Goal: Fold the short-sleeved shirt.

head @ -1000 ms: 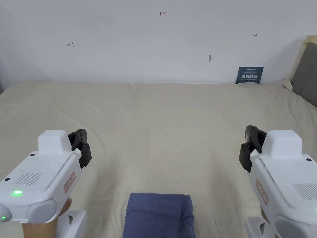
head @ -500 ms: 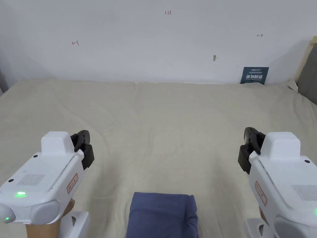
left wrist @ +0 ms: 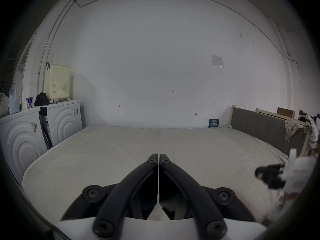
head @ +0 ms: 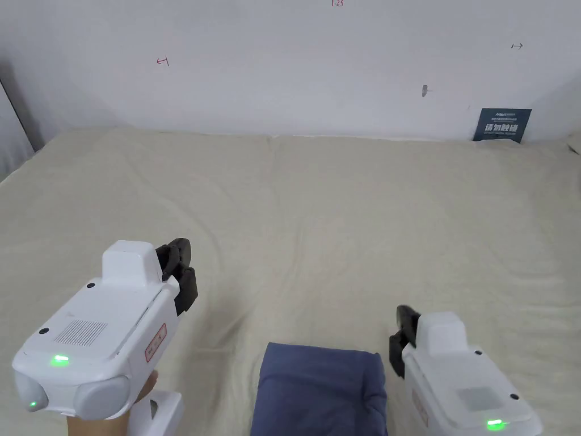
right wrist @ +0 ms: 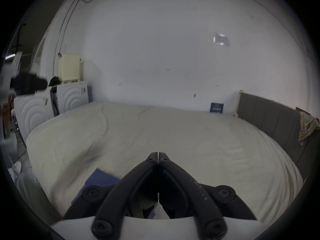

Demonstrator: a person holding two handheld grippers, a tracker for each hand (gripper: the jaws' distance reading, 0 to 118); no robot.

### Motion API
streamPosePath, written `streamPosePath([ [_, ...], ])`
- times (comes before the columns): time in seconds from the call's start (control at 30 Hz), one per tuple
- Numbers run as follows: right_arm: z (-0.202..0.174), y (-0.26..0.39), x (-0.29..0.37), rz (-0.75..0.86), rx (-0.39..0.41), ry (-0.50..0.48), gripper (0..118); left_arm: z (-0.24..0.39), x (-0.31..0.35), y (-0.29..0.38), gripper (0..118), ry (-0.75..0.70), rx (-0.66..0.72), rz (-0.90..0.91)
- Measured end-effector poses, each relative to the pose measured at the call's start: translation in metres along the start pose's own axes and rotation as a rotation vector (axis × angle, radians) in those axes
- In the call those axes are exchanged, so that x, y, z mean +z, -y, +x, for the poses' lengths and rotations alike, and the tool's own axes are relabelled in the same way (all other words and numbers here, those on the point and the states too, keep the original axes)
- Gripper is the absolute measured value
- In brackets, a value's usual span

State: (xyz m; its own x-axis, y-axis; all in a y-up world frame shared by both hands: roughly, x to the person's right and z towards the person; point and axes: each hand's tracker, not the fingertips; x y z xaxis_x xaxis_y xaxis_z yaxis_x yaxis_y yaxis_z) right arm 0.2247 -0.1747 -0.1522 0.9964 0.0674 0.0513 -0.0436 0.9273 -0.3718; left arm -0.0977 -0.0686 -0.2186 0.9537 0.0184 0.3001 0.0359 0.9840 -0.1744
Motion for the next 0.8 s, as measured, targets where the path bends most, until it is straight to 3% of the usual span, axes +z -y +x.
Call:
streamPosePath([
  [0.13, -0.016, 0.040, -0.024, -0.104, 0.004, -0.048, 2, 0.000, -0.001, 0.002, 0, -0.001, -0.007, -0.008],
  [0.47, -0.035, 0.110, -0.059, -0.384, 0.047, -0.024, 2, -0.006, -0.011, 0.018, 0, 0.023, 0.044, -0.079],
  [0.6, -0.027, 0.112, -0.059, -0.355, -0.021, -0.031, 2, -0.010, -0.023, 0.032, 4, 0.069, 0.160, -0.180],
  [0.63, -0.025, 0.112, -0.060, -0.356, -0.042, -0.035, 2, -0.010, -0.027, 0.036, 10, 0.093, 0.194, -0.225],
  [0.7, -0.025, 0.113, -0.058, -0.354, -0.052, -0.034, 2, -0.012, -0.038, 0.048, 36, 0.138, 0.280, -0.319],
  [0.77, -0.025, 0.114, -0.057, -0.348, -0.046, -0.036, 2, -0.012, -0.050, 0.065, 87, 0.170, 0.352, -0.443],
  [0.8, -0.025, 0.114, -0.057, -0.348, -0.044, -0.037, 2, -0.011, -0.059, 0.075, 106, 0.193, 0.378, -0.516],
])
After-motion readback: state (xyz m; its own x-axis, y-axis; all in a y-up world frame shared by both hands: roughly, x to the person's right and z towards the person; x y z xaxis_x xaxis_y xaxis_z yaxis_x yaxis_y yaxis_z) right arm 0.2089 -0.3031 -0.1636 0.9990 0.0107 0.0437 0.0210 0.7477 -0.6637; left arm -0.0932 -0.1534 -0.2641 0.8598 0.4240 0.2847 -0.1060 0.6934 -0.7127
